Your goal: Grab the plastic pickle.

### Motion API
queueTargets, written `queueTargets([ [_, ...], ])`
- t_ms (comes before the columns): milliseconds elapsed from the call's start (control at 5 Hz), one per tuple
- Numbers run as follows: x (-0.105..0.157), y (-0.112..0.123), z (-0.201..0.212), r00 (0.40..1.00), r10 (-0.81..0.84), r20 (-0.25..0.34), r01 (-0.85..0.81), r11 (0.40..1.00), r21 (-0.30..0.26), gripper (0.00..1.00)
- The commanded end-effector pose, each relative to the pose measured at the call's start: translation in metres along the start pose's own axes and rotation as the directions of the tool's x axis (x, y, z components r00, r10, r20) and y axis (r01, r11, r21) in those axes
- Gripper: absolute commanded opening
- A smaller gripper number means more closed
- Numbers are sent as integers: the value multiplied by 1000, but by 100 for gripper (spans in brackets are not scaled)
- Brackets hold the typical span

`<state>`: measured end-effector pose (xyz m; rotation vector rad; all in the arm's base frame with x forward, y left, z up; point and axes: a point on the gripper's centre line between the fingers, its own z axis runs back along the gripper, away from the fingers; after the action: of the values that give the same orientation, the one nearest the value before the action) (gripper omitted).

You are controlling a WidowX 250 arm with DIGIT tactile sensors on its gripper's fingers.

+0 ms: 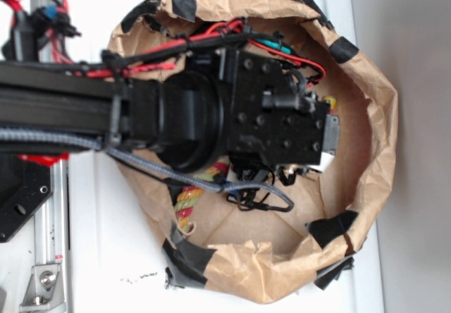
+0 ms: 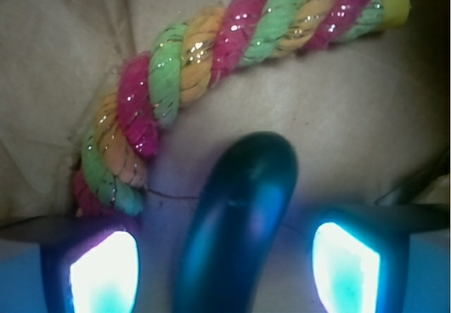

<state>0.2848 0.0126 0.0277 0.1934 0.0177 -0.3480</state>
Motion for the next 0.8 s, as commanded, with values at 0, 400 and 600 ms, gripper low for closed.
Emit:
queueTargets([
  [0,-17,17,-19,999,4,-45,-5,1000,-12,0],
  [400,-51,53,-30,1000,23,-12,-25,985,-171,0],
  [600,-63,66,-43,999,23,-37,-30,979,-204,0],
])
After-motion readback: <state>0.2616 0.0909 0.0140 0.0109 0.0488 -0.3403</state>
